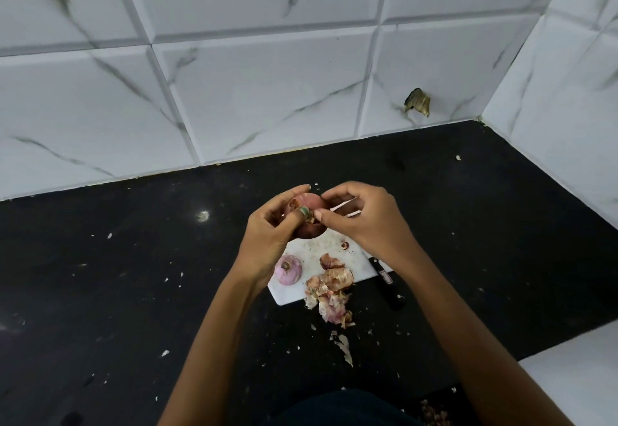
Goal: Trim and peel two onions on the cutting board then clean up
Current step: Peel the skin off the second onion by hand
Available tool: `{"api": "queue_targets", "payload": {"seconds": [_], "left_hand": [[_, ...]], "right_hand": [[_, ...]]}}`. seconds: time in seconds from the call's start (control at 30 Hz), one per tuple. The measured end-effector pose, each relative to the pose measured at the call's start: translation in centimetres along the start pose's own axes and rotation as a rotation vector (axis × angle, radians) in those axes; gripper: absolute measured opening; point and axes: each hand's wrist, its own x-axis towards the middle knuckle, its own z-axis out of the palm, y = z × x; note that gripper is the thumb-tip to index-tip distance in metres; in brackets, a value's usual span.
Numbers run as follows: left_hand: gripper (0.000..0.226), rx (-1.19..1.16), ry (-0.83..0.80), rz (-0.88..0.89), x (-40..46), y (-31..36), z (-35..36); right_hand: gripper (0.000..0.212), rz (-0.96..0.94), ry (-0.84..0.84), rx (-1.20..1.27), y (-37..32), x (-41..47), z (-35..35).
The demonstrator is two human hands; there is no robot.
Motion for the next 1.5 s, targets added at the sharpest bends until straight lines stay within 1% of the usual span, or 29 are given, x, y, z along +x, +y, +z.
{"api": "queue_targets", "payload": {"seconds": [0.13, 0.27, 0.33, 0.4, 0.5, 0.6, 0.67, 0.77, 0.9, 0.97, 1.03, 1.07, 1.17, 1.23, 1.37, 1.43, 1.5], "left_hand": [[0.034, 0.116, -0.031, 0.049, 0.0, -0.1, -0.3], [0.033, 0.111, -0.047, 0.051, -0.1, -0.3, -0.3], [0.032, 0.082, -0.045, 0.043, -0.2, -0.2, -0.2], [0.032, 0.057, -0.042, 0.038, -0.2, -0.2, -0.1], [0.030, 0.036, -0.015, 0.026, 0.0, -0.2, -0.1], [0.028, 0.031, 0.006, 0.023, 0.2, -0.3, -0.3], [0.028, 0.022, 0.010, 0.031, 0.2, -0.2, -0.2], [0.027, 0.008, 0.022, 0.039, 0.1, -0.2, 0.0], [0.028, -0.007, 0.029, 0.041, -0.1, -0.3, 0.3], [0.027, 0.004, 0.035, 0.040, -0.1, -0.4, 0.4], [0.027, 0.054, 0.041, 0.047, -0.1, -0.7, 0.1], [0.028, 0.079, 0.038, 0.050, 0.0, -0.8, -0.1], [0.031, 0.136, 0.018, 0.053, 0.2, -1.1, -0.8], [0.033, 0.162, -0.004, 0.052, 0.1, -1.2, -0.9], [0.035, 0.200, -0.038, 0.059, 0.2, -1.5, -0.8], [0.035, 0.191, -0.041, 0.053, 0.1, -1.6, -0.7], [0.036, 0.178, -0.041, 0.058, 0.0, -1.4, -0.5]], "right_hand": [[0.022, 0.012, 0.037, 0.007, 0.1, -0.2, 0.2], [0.015, -0.005, 0.041, -0.009, 0.1, -0.1, 0.2], [0.010, -0.024, 0.105, -0.022, 0.5, -0.1, 0.3], [0.010, -0.030, 0.140, -0.003, 0.8, 0.0, 0.2], [0.010, -0.088, 0.104, 0.052, 0.9, -0.1, 0.1], [0.019, -0.154, 0.047, 0.115, 0.8, -0.5, 0.3], [0.021, -0.238, 0.071, 0.077, 0.9, -0.6, 0.7], [0.013, -0.371, 0.186, -0.024, 1.3, -0.5, 1.5], [0.005, -0.449, 0.274, -0.203, 1.6, -0.5, 2.4], [0.005, -0.443, 0.271, -0.250, 1.7, -0.5, 2.6], [0.004, -0.409, 0.233, -0.239, 1.7, -0.4, 2.6], [0.005, -0.363, 0.199, -0.190, 1.5, -0.4, 2.4], [0.016, -0.141, 0.067, 0.052, 1.1, -0.3, 1.4], [0.017, -0.088, 0.036, 0.083, 1.1, -0.2, 0.9], [0.015, -0.068, 0.070, 0.036, 1.0, -0.3, 1.0], [0.010, -0.100, 0.123, -0.033, 1.2, -0.4, 1.4], [0.010, -0.099, 0.191, -0.048, 1.7, -0.3, 1.6]]}}
